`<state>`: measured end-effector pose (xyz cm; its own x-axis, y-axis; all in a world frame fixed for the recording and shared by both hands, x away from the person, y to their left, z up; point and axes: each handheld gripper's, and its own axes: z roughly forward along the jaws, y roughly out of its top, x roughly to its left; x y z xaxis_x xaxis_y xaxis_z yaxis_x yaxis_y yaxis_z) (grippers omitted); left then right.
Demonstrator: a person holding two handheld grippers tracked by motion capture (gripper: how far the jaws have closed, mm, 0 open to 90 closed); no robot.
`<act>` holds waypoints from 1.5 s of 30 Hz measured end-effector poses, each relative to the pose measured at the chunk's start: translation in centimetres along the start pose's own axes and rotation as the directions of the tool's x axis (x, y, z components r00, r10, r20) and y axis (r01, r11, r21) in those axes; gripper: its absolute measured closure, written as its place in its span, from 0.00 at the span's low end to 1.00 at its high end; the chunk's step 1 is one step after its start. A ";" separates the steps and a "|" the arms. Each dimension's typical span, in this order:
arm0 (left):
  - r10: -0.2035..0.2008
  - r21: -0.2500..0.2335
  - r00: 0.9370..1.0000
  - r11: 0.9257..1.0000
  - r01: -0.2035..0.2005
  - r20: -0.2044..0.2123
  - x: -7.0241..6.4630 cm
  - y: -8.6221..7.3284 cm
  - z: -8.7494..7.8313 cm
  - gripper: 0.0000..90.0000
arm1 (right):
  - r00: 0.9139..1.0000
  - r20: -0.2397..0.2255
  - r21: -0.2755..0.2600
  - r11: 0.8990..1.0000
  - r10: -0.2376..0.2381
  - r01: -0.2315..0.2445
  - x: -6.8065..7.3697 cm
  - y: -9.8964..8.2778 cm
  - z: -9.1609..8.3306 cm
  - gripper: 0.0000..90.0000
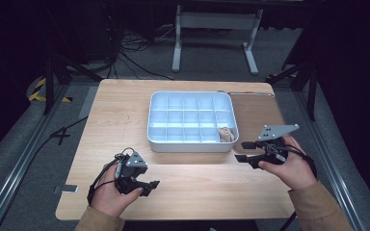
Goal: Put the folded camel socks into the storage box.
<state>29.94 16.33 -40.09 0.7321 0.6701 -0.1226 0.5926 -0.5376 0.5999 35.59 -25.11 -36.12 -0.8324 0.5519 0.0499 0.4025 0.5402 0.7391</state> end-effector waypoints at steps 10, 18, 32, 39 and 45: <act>0.012 0.010 1.000 1.000 -0.012 0.000 0.0 0.0 0.2 0.40 | 1.000 -0.010 0.013 1.000 -0.014 0.014 2.4 -2.5 1.5 0.49; 0.016 0.021 1.000 1.000 -0.016 -0.003 0.1 -0.1 0.4 0.40 | 1.000 -0.004 0.010 1.000 -0.009 0.009 2.3 -3.9 3.3 0.49; 0.037 0.079 0.999 0.996 -0.040 0.036 0.1 -0.2 1.2 0.38 | 0.996 -0.077 0.040 0.998 -0.051 0.054 3.6 -6.5 6.9 0.48; 0.042 0.099 0.998 0.994 -0.047 0.049 0.1 -0.2 1.7 0.37 | 0.995 -0.079 0.047 0.997 -0.059 0.063 4.2 -7.1 7.7 0.47; 0.053 0.146 0.996 0.987 -0.062 0.067 0.1 -0.3 2.5 0.35 | 0.998 -0.042 0.026 0.998 -0.055 0.056 4.7 -7.9 8.1 0.42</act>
<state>30.72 15.29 -42.22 0.7831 0.6050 -0.1438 0.5888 -0.6470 0.4844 31.56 -21.59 -47.20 -0.8687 0.4939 0.0371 0.3644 0.5866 0.7232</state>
